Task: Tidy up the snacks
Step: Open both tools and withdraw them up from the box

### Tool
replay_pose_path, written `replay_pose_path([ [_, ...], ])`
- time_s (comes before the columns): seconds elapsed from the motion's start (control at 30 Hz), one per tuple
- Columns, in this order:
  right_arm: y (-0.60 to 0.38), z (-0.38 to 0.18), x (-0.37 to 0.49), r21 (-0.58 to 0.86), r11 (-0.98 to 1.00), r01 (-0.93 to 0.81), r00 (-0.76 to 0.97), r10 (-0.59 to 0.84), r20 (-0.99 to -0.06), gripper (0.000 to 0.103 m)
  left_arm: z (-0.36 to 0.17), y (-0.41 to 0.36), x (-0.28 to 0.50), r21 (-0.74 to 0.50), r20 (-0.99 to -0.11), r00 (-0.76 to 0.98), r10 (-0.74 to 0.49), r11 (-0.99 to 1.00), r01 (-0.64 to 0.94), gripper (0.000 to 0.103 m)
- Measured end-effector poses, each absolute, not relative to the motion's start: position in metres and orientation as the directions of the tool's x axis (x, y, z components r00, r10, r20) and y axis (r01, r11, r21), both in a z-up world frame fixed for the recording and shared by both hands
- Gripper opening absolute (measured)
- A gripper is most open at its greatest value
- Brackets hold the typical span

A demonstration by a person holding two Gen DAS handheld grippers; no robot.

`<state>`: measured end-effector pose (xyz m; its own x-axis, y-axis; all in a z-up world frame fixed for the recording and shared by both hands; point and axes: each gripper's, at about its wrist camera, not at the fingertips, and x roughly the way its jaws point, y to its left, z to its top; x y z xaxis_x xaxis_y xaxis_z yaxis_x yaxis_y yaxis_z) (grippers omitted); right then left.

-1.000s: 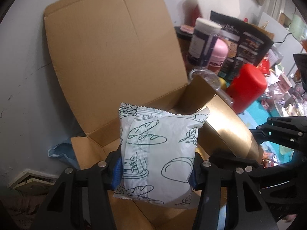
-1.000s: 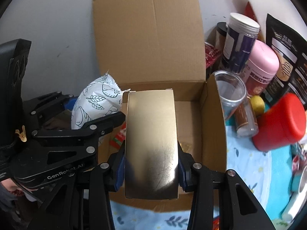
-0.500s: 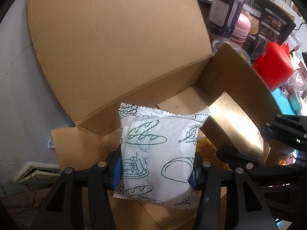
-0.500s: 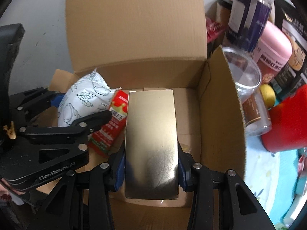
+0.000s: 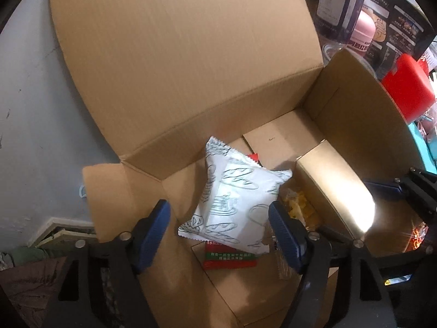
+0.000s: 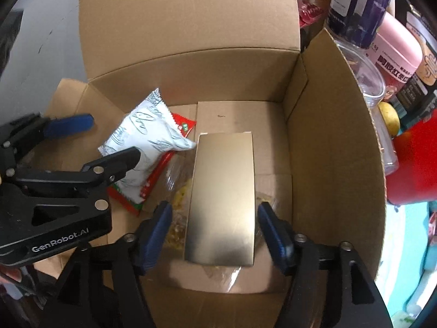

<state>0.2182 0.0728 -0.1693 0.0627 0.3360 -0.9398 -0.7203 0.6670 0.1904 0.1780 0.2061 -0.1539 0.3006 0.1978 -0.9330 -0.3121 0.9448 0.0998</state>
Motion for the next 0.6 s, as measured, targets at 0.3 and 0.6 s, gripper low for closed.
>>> replay_pose_path([
  [0.3,0.062,-0.139,0.214,0.201,0.681,-0.704,0.088,0.365,-0.927,0.070,-0.119,0.214,0.166,0.049,-0.917,0.357,0.177,0.939,-0.340,0.074],
  [0.6,0.063,-0.079,0.211,0.176,0.675,-0.716,0.157,0.401,-0.902,0.070,-0.061,0.211,0.153,0.047,-0.873,0.442,0.206,0.938,-0.344,0.074],
])
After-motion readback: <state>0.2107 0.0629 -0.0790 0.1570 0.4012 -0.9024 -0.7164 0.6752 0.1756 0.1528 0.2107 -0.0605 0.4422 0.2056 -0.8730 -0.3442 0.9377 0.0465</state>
